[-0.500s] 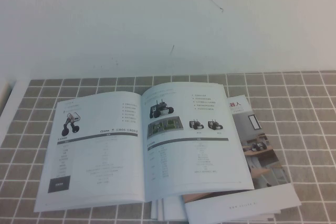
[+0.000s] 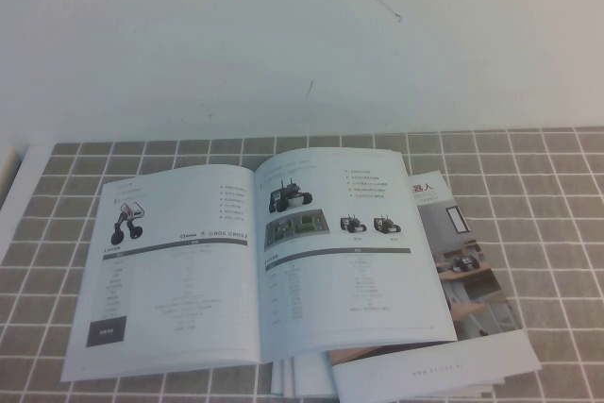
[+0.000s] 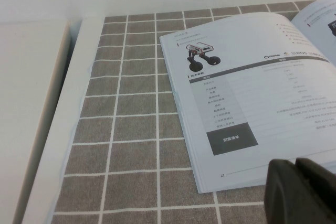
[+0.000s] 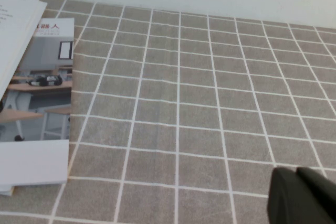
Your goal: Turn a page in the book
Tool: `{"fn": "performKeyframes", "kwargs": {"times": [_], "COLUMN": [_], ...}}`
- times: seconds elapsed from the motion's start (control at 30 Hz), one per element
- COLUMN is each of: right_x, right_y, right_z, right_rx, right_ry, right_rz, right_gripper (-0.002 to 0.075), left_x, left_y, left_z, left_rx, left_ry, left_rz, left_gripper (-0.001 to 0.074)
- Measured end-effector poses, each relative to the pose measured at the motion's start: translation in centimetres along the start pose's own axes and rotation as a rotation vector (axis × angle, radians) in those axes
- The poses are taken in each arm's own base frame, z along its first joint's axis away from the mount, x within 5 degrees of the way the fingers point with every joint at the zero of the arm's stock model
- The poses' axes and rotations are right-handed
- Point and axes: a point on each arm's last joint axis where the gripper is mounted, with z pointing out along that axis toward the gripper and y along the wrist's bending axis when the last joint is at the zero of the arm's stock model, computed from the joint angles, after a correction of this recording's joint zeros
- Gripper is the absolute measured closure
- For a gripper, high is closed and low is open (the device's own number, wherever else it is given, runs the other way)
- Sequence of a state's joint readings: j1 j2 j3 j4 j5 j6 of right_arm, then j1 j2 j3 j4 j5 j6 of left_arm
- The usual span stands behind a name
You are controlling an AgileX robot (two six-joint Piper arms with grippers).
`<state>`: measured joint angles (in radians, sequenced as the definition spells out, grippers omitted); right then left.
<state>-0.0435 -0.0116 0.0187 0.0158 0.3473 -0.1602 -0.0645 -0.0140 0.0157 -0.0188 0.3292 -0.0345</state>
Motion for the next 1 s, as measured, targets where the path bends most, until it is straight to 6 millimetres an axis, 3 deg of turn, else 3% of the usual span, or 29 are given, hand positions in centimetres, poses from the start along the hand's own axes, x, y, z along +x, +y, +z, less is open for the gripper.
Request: {"fn": "performKeyframes", "kwargs": {"times": [0.77,0.9,1.0], "right_x": [-0.1,-0.9,-2.5], "right_y": [-0.1,-0.2,-0.4], "right_z": [0.0,0.1,-0.3], "right_rx": [0.008,0.028,0.057], "right_ry": [-0.012,-0.119,-0.308], "right_rz": [-0.014,-0.022,-0.025], "right_gripper": [0.0728,0.0728,0.0728], "left_x": [-0.1,-0.6,-2.1], "left_y": [0.0,0.0,-0.1], "left_z": [0.0,0.0,-0.2], "left_rx": [-0.003,-0.003,0.004], "left_ry": [-0.012,-0.082,-0.248], "left_rz": [0.01,0.018,0.018], "left_gripper": [0.0738,0.0738,0.0738]}}
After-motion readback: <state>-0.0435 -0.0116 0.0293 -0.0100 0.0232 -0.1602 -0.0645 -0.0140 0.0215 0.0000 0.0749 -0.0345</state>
